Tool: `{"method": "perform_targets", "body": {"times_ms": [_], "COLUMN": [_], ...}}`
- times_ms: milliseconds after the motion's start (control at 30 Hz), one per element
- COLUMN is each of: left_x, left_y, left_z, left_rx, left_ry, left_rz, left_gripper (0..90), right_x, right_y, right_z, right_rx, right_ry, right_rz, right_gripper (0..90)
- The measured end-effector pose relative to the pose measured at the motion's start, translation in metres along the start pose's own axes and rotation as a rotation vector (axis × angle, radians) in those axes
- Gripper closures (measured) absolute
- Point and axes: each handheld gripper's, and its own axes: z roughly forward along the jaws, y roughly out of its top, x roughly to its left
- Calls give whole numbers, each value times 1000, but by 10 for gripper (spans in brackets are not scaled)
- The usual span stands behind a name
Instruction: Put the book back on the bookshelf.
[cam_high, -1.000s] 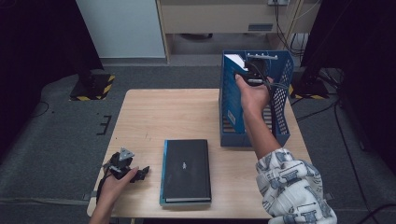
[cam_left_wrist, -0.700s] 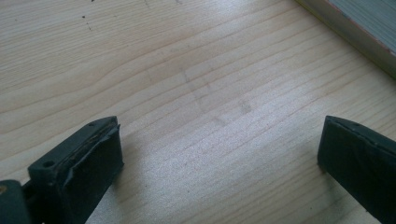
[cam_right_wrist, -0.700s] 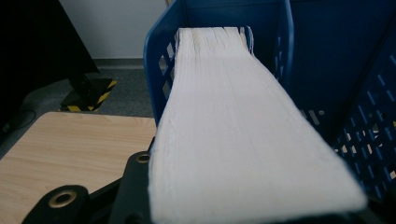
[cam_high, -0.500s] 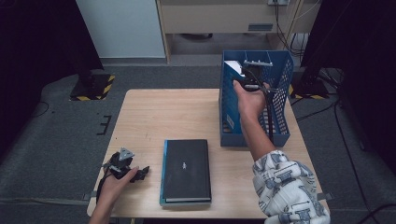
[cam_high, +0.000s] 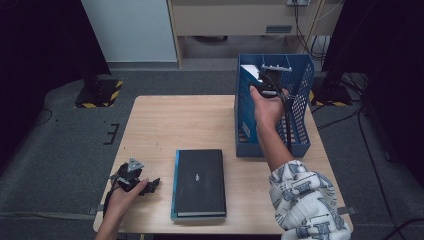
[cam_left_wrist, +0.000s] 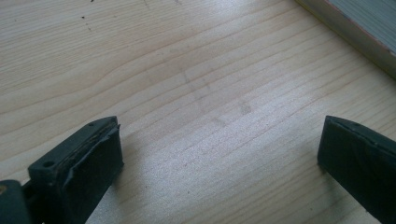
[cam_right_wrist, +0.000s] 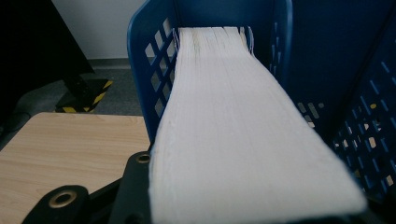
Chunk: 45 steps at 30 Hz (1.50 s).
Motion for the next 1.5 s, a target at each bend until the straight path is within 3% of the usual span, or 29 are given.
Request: {"method": "perform_targets", "body": {"times_ms": [467, 833, 1400, 1500], "left_x": [0, 0, -1, -1], "left_y": [0, 0, -1, -1], "left_z": [0, 0, 1, 1], "left_rx": [-1, -3, -11, -9], "left_ry": [0, 3, 4, 4], "left_rz": [0, -2, -5, -5], "left_gripper": [0, 0, 0, 0], "right_x": [2, -5, -11, -9], "right_y": [-8, -13, -36, -40], "right_z": [2, -12, -30, -33], "right_rx": [8, 100, 101, 92], "right_ry": [-4, 18, 39, 40], "right_rz": [-21, -33, -27, -51], "right_gripper": [605, 600, 593, 590]}}
